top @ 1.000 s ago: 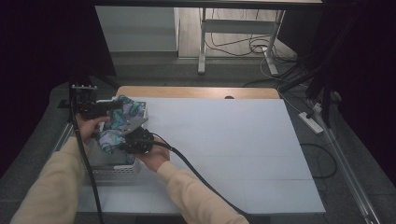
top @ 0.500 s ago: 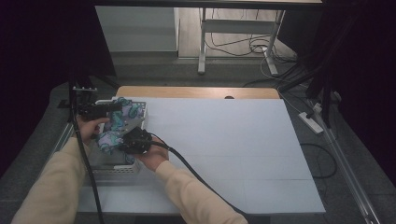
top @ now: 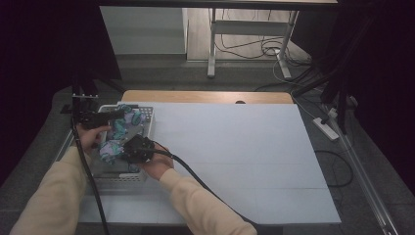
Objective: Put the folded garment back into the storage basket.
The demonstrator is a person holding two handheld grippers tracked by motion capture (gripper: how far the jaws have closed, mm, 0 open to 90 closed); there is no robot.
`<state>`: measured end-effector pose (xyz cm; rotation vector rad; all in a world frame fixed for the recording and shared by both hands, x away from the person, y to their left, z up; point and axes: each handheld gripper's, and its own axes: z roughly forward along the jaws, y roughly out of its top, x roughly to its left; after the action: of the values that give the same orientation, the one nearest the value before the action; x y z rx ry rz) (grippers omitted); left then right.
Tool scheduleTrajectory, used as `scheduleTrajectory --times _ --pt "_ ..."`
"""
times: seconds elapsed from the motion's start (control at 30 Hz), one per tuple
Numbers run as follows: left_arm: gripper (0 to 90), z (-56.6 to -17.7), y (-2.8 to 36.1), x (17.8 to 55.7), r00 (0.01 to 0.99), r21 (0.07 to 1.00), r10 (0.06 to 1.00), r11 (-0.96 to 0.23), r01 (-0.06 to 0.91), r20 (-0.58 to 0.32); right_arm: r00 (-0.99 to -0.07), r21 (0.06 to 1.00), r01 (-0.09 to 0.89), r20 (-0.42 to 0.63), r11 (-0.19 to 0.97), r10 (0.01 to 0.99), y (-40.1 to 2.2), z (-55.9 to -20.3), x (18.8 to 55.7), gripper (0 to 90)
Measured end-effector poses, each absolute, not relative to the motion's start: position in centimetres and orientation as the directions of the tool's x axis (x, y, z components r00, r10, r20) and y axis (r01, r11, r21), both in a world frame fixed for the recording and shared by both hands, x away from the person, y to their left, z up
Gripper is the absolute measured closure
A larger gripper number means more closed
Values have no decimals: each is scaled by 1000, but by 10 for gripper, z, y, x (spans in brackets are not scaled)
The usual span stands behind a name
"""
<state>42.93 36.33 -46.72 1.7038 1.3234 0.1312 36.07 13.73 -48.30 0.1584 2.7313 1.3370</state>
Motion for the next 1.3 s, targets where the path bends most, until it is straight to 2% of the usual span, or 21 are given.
scheduleTrajectory --times 0.43,0.5,0.57,0.67,0.7,0.93,1.3 --pt "757 -470 367 429 399 707 805 36 706 -439 -991 776 40 -51 629 125 143 -483 360 773" --pt "666 -470 368 428 389 707 817 33 706 -426 -992 771 30 -55 636 113 144 -484 359 686" --pt "504 -468 370 426 373 709 833 33 704 -409 -992 767 27 -59 641 113 146 -484 357 501" --pt "342 -465 374 423 335 710 868 29 704 -367 -993 774 33 -48 633 111 143 -481 355 417" --pt "316 -464 375 422 328 711 875 27 702 -357 -993 781 44 -32 622 110 141 -479 356 398" --pt "281 -456 375 415 327 720 890 3 694 -319 -986 819 117 27 562 166 117 -466 369 388" --pt "356 -457 361 412 399 725 863 -58 686 -309 -976 824 143 24 549 218 88 -460 377 388"
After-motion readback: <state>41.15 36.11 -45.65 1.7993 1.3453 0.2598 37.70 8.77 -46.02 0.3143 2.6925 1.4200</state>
